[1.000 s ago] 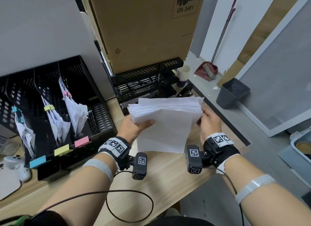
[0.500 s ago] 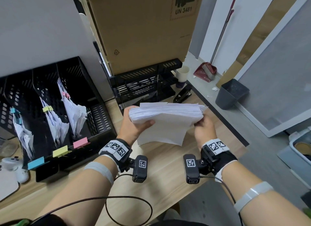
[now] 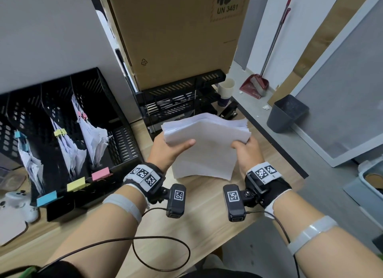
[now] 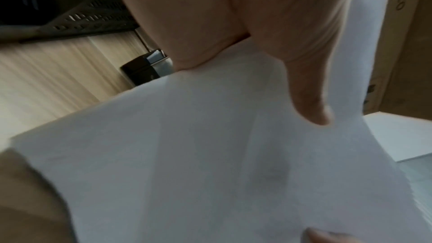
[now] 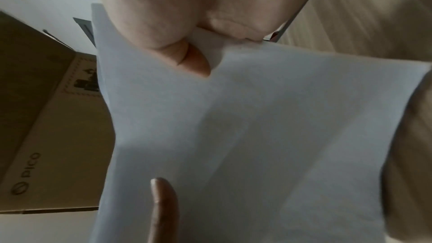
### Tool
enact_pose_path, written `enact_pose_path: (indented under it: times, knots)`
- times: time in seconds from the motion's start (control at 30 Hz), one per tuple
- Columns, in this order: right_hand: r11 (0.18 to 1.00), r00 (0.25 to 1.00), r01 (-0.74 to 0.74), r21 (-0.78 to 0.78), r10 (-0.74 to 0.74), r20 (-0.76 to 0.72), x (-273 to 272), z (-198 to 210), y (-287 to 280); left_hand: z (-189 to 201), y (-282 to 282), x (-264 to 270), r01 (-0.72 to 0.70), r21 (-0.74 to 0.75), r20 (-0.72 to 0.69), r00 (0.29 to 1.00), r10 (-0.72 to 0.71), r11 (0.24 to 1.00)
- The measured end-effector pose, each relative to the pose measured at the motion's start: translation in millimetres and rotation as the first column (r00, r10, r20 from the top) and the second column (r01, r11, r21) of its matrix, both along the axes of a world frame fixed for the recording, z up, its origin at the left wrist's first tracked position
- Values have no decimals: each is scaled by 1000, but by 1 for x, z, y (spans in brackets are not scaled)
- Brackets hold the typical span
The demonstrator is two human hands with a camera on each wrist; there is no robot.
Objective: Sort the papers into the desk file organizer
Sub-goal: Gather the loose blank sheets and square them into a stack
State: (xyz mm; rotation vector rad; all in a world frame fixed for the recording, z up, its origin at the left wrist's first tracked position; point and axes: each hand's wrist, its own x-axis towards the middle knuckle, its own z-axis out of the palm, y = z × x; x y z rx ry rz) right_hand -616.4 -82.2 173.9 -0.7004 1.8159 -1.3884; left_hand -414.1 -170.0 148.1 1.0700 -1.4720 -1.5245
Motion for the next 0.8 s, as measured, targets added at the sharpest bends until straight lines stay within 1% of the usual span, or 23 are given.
enact_pose_path:
  times: [0.1,0.2,0.3,0.37,0.4,0.47,0.53,0.6,0.67,0.8]
  knots:
    - [997,1000,26,-68,-25,12,-2,12,-8,18,-6,-3,-51,-50,-37,998,49,997]
    - [990,999,32,-136,-28,35,-3,21,-10,31,-8,-4,-73,-77,-71,995,68,994]
    - [984,999,31,-174,-23,48,-5,19,-7,30,-9,-3,-66,-76,-98,993,58,995]
    - [992,999,20,-124,-14,51,-5,8,-2,18,-8,0,-46,-32,-92,995,43,998]
    - [997,999,14,-71,-11,53,-5,-1,1,10,-7,2,-24,-7,-70,997,23,1000]
    - [999,998,5,38,-8,58,-3,-15,9,-8,-3,4,42,32,-3,999,-42,999]
    - [993,998,-27,111,21,58,-3,-25,12,-18,1,3,100,49,30,994,-101,994]
    - [983,998,-40,179,30,62,-4,-31,12,-24,2,0,96,86,31,995,-99,992]
    - [982,997,-27,187,13,76,-5,-32,10,-23,3,-2,71,117,11,997,-73,991]
    - [994,992,19,105,-31,119,-10,-28,9,-16,1,-3,45,132,-41,998,-40,990]
